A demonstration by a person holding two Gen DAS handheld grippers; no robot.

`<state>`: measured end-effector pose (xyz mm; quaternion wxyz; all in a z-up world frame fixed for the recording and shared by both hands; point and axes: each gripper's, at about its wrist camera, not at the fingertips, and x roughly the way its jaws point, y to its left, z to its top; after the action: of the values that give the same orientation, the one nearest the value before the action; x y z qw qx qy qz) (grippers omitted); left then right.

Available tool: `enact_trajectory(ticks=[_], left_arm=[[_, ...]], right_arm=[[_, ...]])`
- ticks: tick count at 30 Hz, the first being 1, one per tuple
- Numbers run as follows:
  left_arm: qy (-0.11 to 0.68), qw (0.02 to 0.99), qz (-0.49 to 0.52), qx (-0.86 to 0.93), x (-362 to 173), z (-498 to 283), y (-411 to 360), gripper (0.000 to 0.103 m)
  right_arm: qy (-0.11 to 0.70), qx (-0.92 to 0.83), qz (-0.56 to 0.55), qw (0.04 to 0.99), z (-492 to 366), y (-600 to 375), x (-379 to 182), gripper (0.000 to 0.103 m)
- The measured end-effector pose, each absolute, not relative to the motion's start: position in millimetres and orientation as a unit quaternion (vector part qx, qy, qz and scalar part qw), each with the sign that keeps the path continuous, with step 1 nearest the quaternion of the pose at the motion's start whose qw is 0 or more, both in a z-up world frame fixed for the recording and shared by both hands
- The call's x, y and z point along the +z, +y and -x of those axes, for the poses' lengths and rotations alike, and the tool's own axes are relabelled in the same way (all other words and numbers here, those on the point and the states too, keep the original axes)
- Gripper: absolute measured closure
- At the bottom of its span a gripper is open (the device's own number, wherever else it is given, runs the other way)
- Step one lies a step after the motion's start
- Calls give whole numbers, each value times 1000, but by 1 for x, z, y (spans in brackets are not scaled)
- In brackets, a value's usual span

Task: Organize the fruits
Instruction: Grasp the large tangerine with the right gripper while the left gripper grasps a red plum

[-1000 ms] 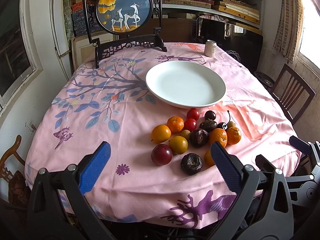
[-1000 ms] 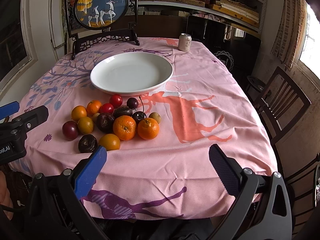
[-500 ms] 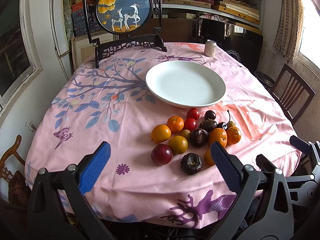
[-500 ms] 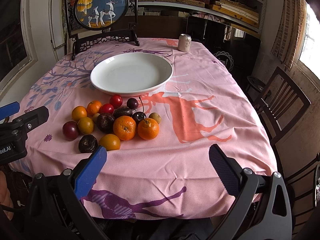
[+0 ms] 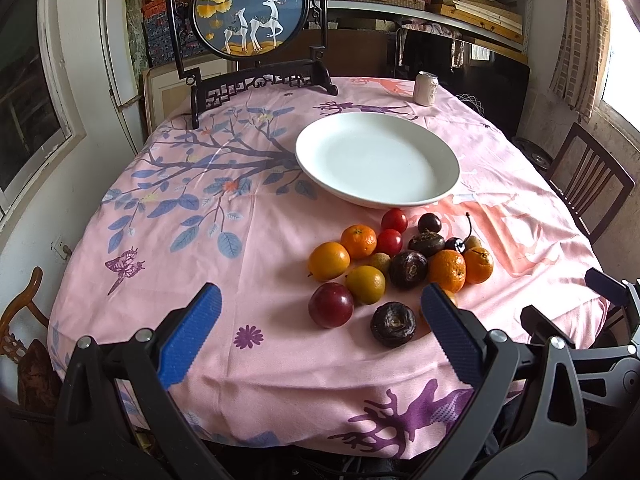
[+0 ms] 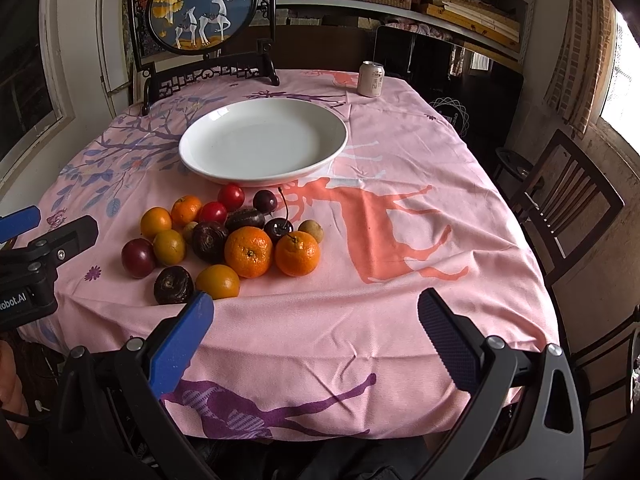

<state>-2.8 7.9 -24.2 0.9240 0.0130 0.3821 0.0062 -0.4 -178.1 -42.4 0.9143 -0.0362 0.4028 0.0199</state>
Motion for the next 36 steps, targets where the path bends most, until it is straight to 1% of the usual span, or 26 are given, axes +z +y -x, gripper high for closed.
enact_trajectory(ticks=[4,7,8,9,10,11,13,14,15,20,22,23,24,32,36], left_arm=[[405,914,-10,27,-45,-9,27,2],[430,901,1,54,-61,-15,52,2],[437,897,8,62,-67,-16,61,2],[443,894,15,68,-70,-18,67,2],[447,891,20,73,-73,-18,74,2],[449,890,24,75,-74,-19,77,2],[450,889,28,78,-75,-19,83,2],[450,889,29,78,-75,-21,84,2],[451,889,28,77,-75,-21,84,2],[463,884,18,64,-83,-29,77,2],[470,881,14,55,-87,-33,72,2],[473,880,11,52,-89,-34,69,2],[476,878,7,49,-90,-35,65,2],[486,874,-5,17,-101,-49,42,2],[486,874,5,-5,-104,-61,31,3]], right_arm=[[411,38,26,911,-4,-189,-45,1],[391,85,13,916,-9,-186,-44,1],[383,100,11,918,-10,-183,-44,10],[384,108,15,917,-14,-179,-45,28],[391,111,22,914,-19,-176,-46,35],[397,107,24,911,-24,-176,-49,39],[408,92,22,908,-37,-182,-56,43],[418,87,19,904,-44,-186,-61,51],[430,86,14,899,-51,-189,-66,54],[470,96,8,877,-74,-194,-93,54],[472,104,1,875,-82,-193,-102,55],[467,104,4,878,-85,-193,-103,60],[467,106,9,878,-88,-192,-105,62],[442,84,28,893,-63,-207,-88,62],[447,85,16,890,-52,-217,-88,62]])
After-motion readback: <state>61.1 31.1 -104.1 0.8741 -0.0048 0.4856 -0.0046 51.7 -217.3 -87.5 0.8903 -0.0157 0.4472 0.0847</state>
